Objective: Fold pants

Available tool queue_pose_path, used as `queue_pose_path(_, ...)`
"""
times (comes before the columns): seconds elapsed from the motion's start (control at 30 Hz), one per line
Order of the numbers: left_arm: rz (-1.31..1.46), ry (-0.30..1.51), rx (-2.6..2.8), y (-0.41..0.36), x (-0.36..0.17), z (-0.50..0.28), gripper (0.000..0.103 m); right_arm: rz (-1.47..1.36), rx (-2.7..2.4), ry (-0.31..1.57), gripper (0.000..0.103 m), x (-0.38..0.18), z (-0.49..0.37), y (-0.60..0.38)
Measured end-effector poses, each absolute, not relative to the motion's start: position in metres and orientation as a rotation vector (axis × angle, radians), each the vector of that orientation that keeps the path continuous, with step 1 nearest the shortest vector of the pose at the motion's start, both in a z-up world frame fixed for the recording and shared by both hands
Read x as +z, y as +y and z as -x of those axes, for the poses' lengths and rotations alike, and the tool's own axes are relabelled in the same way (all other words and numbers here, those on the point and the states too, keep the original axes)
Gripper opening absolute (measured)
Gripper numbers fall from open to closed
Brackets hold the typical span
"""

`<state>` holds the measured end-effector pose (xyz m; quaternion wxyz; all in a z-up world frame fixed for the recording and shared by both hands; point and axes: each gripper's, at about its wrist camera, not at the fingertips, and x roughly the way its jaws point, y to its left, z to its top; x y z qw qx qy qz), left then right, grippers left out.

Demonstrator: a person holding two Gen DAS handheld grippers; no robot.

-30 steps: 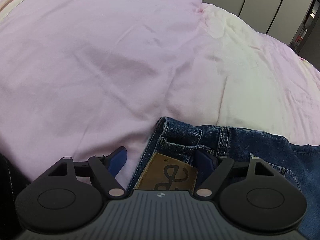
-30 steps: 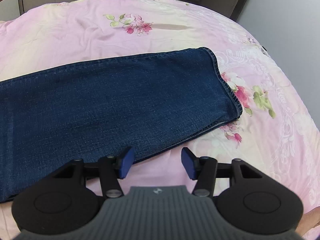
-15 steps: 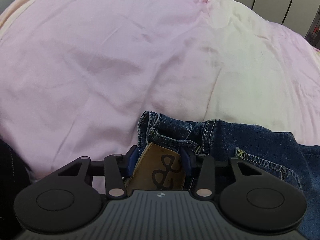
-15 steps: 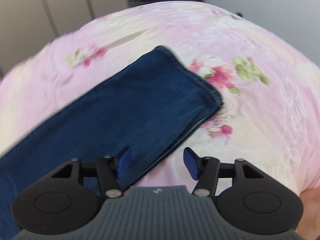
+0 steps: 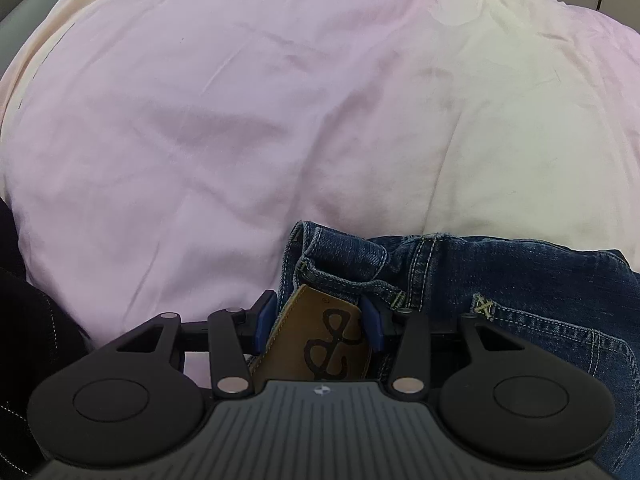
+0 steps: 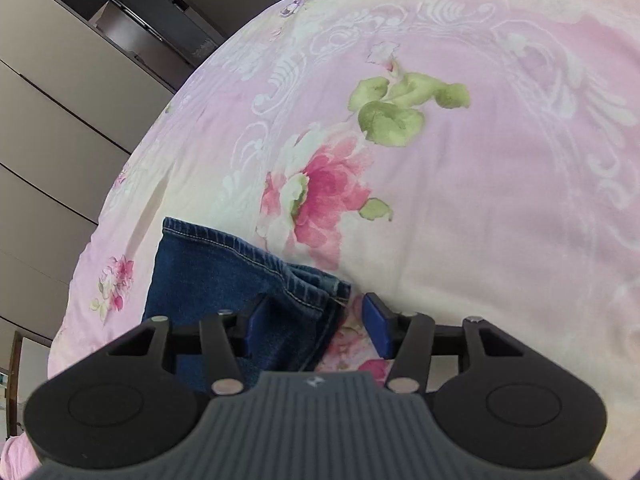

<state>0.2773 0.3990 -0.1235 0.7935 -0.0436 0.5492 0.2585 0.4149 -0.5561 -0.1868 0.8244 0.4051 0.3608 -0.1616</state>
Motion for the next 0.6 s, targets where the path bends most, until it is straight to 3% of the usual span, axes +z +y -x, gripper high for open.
queue_pose_path(0.13,0.051,1.195,0.599,0.389,-0.126,-0.288,0.052,-0.862,-0.333,0.753,0.026,-0.19,-0.418,-0.554)
queue_pose_path(0.2,0.003,1.204,0.644,0.381,-0.126,-0.292,0.051,-0.84,-0.343,0.726,0.008,-0.173,-0.414,-0.554)
queue_pose_path(0.37,0.002,1.201,0.697,0.378,-0.129,-0.292,0.051,-0.611,-0.381,0.652,0.006,-0.107,-0.406,-0.543)
queue_pose_path(0.6,-0.041,1.195,0.694,0.377,-0.126,-0.291,0.053,-0.638,-0.432,0.781,0.006,-0.146,-0.407,-0.561)
